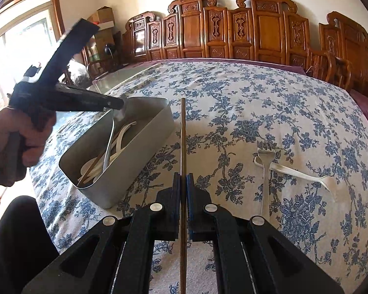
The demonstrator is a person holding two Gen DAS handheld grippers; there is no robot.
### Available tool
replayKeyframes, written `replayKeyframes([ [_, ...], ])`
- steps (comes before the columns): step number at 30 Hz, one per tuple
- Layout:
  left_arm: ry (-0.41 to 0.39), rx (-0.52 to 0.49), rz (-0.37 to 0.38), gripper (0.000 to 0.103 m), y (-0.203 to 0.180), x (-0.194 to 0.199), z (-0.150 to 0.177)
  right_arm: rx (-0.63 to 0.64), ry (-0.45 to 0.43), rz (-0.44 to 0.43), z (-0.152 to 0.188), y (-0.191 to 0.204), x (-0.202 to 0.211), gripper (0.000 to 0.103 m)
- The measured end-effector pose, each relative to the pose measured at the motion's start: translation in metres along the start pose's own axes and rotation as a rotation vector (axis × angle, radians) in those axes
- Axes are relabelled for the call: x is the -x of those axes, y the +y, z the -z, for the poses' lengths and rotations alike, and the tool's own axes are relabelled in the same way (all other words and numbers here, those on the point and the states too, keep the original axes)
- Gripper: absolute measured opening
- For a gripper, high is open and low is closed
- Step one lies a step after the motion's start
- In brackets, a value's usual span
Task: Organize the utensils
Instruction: 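Carry the metal spoon into the tray and open the left tool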
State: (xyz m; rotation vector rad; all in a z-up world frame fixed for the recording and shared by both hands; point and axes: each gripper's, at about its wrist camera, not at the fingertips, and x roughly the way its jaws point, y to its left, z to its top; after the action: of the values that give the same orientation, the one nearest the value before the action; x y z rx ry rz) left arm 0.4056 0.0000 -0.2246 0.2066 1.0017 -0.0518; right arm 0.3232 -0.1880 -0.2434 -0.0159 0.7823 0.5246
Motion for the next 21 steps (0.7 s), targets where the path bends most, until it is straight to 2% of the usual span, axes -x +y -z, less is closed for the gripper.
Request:
replayKeyframes([
  [7,0.032,0.035,0.022,0.001,-0.002,-0.019,0.002,-0.008,0.001,-0.004,-0.001,-0.003,-0.001,0.006],
  [10,0.033,0.037,0.026,0.005,-0.001,-0.019,0.004,-0.005,0.008,-0.006,-0.001,-0.002,-0.001,0.006],
  [13,0.024,0.042,0.034,0.013,0.002,-0.013,0.008,-0.003,0.014,-0.001,0.0,-0.001,-0.002,0.006],
  [21,-0.023,0.048,0.062,0.015,0.014,0.023,0.026,0.004,0.011,0.012,-0.007,0.011,0.002,0.006],
])
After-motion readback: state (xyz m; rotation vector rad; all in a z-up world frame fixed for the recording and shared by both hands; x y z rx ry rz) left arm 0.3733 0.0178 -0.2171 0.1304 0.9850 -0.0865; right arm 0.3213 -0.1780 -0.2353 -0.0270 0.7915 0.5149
